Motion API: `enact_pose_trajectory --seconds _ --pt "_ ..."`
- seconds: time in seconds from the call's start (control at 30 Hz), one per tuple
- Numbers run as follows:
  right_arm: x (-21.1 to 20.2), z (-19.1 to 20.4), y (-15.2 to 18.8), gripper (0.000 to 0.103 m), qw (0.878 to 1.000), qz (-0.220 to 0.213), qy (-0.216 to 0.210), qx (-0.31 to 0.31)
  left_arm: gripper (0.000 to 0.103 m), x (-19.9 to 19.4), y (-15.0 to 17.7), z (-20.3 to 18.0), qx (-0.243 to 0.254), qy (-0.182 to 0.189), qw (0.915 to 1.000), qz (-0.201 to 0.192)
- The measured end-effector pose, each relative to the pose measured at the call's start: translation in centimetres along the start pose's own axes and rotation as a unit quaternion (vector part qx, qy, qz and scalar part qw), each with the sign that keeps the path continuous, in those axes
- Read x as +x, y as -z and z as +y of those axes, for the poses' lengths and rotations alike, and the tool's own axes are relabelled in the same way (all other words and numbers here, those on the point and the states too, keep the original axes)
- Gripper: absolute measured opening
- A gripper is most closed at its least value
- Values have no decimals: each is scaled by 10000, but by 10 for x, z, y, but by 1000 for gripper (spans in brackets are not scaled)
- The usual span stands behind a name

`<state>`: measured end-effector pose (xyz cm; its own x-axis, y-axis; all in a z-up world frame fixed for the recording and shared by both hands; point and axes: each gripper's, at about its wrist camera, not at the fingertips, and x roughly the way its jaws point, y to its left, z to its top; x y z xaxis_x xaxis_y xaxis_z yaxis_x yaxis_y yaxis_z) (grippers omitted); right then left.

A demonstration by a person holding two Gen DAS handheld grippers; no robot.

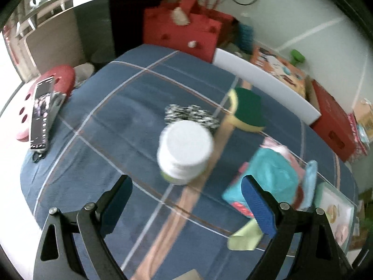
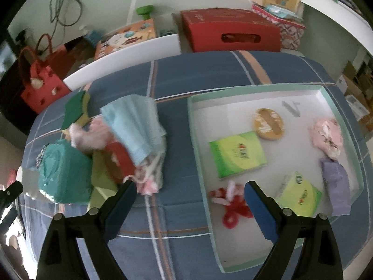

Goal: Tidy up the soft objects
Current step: 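Move both tools back from the tray toward the pile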

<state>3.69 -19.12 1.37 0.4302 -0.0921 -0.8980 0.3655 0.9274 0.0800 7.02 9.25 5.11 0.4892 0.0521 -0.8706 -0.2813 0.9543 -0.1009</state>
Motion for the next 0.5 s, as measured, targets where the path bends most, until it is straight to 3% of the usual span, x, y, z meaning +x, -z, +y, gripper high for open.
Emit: enact_pose_trajectory --seconds 0.33,0.5 --pt "2 29 1 95 9996 -50 -174 -214 95 2 -7 37 -310 -18 9995 37" --pt "3 38 -2 95 9995 -132 -193 -213 95 2 -7 44 -393 146 9991 42"
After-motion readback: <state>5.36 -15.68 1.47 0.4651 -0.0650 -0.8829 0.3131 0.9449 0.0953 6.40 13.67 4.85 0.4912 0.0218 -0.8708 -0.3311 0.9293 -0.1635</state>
